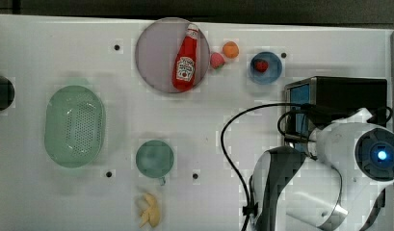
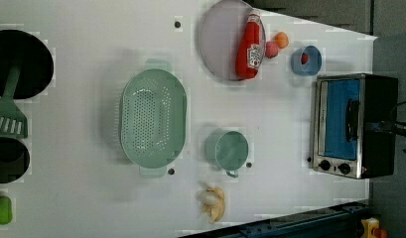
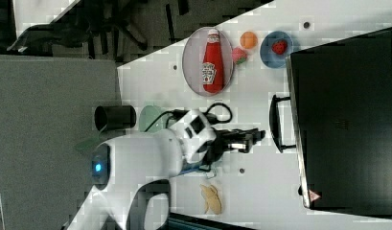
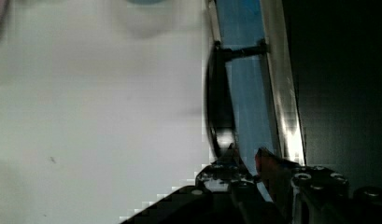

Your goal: Flap open oven.

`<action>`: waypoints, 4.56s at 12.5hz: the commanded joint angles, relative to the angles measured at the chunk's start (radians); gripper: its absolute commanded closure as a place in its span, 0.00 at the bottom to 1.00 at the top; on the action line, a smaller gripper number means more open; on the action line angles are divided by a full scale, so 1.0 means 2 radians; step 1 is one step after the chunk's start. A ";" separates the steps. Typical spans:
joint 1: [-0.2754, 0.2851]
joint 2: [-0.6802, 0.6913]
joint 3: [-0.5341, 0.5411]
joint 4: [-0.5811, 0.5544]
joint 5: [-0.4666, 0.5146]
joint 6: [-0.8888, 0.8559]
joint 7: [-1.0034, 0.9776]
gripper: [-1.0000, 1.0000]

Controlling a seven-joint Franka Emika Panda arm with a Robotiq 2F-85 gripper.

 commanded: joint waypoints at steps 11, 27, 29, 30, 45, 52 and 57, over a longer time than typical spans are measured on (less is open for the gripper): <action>-0.002 0.097 -0.003 0.001 0.002 0.080 -0.029 0.83; 0.057 0.150 0.093 -0.026 -0.219 0.074 0.266 0.83; 0.072 0.176 0.101 -0.023 -0.256 0.074 0.323 0.83; 0.081 0.190 0.101 -0.021 -0.282 0.074 0.361 0.83; 0.149 0.277 0.093 0.023 -0.350 0.081 0.483 0.83; 0.139 0.139 0.091 0.023 -0.150 0.079 0.483 0.83; 0.134 0.038 0.090 0.033 -0.008 -0.010 0.483 0.83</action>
